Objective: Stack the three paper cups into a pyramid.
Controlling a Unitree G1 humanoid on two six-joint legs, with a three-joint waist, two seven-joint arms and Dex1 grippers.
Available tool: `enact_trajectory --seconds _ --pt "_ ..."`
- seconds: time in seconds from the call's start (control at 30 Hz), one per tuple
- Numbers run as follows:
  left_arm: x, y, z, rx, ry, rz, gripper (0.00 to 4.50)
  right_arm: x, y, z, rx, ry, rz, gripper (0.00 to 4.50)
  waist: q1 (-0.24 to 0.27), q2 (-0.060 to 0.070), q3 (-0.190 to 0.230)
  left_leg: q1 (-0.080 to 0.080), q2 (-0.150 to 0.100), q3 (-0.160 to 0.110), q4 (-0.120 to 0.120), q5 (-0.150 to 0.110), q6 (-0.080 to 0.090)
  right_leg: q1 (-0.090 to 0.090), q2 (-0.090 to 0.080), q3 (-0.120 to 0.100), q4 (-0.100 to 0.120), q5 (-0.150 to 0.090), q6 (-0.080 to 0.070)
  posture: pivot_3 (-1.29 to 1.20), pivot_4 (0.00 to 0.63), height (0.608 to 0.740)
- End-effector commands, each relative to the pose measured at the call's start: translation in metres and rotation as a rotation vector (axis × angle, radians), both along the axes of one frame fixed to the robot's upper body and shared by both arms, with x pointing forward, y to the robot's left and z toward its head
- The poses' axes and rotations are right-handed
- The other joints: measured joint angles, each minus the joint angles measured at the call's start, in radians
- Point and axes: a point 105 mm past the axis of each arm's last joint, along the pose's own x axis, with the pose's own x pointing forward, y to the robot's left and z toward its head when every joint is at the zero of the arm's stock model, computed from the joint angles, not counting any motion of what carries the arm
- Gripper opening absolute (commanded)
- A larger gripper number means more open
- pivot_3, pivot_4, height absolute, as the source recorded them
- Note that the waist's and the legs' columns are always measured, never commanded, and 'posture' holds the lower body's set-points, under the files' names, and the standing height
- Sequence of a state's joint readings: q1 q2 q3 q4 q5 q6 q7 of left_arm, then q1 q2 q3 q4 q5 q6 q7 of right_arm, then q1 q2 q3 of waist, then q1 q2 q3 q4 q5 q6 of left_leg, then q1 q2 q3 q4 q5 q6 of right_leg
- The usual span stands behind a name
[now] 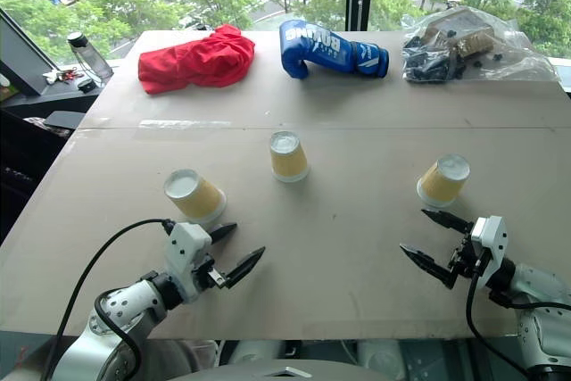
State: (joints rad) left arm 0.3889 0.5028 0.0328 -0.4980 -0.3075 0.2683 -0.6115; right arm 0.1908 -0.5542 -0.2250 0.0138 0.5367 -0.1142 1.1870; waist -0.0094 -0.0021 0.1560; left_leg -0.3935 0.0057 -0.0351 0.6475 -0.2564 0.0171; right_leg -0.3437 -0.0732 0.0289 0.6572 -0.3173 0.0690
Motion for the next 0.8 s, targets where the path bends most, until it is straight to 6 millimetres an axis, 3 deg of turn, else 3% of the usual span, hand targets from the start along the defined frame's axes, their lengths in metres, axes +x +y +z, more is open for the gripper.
enact_trajectory --seconds 0.03,0.33,0.8 --pt "-0.001 -0.002 0.009 -0.004 -0.038 -0.017 4.46 0.000 -0.005 0.008 -0.016 -0.038 0.003 4.50 0.000 0.000 0.000 0.000 0.000 0.000 0.000 0.000 0.000 0.000 0.000 0.000 0.000 0.000 0.000 0.00 0.150 0.740" --pt "-0.002 -0.008 0.019 -0.030 -0.042 -0.035 4.46 -0.001 -0.014 0.005 -0.030 -0.034 -0.001 4.50 0.000 0.000 0.000 0.000 0.000 0.000 0.000 0.000 0.000 0.000 0.000 0.000 0.000 0.000 0.000 0.00 0.150 0.740" --pt "-0.006 -0.010 0.019 -0.055 -0.042 -0.023 4.46 0.005 -0.001 0.006 -0.015 -0.038 0.047 4.50 -0.001 0.000 0.000 0.000 0.000 0.000 0.000 0.000 0.000 0.000 0.001 0.000 0.000 0.000 0.000 0.00 0.150 0.740"
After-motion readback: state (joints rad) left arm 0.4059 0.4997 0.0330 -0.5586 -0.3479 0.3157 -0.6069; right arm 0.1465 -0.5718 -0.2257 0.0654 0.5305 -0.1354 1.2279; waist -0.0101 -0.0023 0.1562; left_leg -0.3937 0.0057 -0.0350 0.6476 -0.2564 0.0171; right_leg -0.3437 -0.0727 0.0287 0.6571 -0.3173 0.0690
